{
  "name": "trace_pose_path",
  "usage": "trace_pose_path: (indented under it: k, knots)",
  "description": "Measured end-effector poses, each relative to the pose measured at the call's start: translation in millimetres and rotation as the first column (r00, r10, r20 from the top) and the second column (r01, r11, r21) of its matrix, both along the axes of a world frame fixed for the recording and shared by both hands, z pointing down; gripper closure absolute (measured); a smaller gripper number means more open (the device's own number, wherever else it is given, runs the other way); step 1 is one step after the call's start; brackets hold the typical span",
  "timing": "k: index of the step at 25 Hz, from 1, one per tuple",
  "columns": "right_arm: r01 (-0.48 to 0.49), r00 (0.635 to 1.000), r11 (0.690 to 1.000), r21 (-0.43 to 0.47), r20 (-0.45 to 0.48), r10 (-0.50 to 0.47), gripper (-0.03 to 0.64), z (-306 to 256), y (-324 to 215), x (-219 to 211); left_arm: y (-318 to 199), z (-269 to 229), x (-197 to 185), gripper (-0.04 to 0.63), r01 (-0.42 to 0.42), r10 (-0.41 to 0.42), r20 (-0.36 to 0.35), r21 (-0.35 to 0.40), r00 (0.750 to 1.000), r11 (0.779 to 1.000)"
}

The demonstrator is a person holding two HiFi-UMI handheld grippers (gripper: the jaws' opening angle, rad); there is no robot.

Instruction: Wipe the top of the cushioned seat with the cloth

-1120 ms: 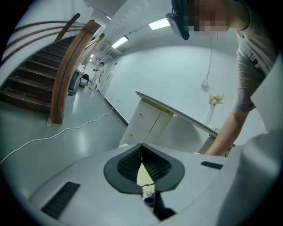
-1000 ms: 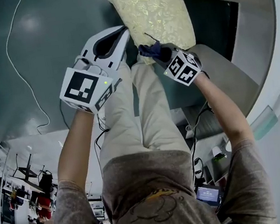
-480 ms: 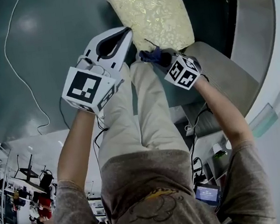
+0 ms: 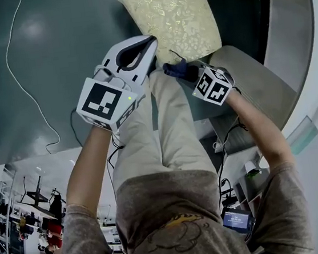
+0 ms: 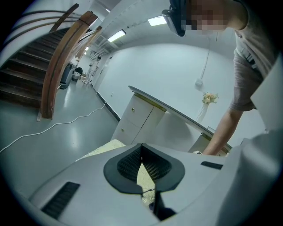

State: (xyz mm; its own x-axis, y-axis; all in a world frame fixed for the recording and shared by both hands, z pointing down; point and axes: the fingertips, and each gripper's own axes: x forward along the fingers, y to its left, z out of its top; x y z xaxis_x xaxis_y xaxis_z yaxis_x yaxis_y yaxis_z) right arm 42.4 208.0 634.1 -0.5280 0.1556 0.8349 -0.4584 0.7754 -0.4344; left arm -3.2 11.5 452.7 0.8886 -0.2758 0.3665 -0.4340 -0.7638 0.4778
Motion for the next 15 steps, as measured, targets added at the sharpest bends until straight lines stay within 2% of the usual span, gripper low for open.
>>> trace_pose_path:
  k: [7,11,15]
  knots:
    - [-0.082,0.997,0.989,0.124,-0.002,0.083,0.520,-21.5,-98.8,24.7,-1.6,-6.5,12.2,0.577,-0.020,0.020,-0.017,0.003,1.000,1.000]
    - [-0.112,0.993,0.966,0.232,-0.008,0.117,0.520,-34.1,-167.7,30.8,-5.5,-11.0,13.2,0.577,-0.017,0.017,-0.022,0.001,1.000,1.000]
    - [-0.132,0.990,0.947,0.293,0.002,0.138,0.520,-43.4,-222.9,31.0,-11.0,-14.2,11.6,0.577,-0.005,0.005,-0.022,0.000,1.000,1.000]
